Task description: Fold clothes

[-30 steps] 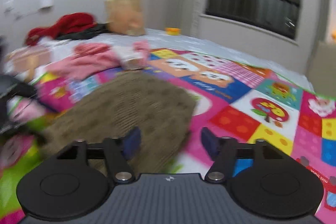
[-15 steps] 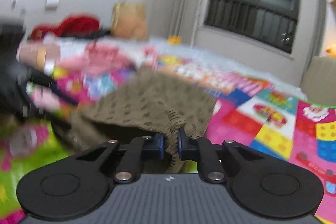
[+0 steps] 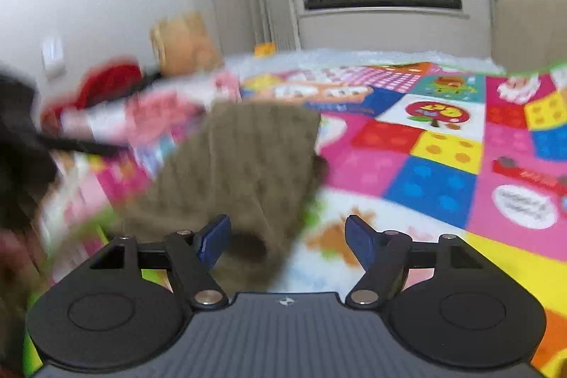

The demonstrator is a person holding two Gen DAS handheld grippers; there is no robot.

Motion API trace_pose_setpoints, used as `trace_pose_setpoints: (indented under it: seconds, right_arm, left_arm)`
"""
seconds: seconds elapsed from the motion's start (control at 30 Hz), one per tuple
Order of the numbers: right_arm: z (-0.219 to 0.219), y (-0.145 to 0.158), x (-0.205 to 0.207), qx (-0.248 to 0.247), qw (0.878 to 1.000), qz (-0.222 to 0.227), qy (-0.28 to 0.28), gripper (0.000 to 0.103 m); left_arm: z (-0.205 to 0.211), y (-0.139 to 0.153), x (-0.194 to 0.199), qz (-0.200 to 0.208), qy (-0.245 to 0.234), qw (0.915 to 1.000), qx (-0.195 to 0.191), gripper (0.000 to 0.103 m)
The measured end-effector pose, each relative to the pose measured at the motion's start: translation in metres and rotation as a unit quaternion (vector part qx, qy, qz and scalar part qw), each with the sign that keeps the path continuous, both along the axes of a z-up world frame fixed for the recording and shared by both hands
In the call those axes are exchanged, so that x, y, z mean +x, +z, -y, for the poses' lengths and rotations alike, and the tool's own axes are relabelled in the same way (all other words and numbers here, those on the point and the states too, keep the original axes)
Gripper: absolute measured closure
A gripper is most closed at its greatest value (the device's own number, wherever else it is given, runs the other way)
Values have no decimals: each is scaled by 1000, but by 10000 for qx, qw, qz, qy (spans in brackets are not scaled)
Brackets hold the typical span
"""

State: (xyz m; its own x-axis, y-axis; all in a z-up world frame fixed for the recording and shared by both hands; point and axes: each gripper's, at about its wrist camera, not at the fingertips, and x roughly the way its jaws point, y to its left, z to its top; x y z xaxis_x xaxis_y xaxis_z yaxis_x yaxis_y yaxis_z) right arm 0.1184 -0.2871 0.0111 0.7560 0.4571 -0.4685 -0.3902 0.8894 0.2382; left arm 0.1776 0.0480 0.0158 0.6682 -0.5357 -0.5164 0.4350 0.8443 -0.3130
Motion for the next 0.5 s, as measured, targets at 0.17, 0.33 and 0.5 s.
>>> trace_pose_setpoints:
  seconds: [0.17,0.33,0.5]
  right_arm:
    - [-6,4,54,850,9952,-392,-271,16]
    - [-29,-39,113,553,9898,-1305,-156,15]
    - [-48,-55,140,672,9869,-1313,655,45]
  left_arm:
    - [5,-18,48,-561,576,9965,-226,5]
    - [1,-32,64,-631,387,9967,-318,3]
    - [-3,-46,80,-700,198,9965,-410,25]
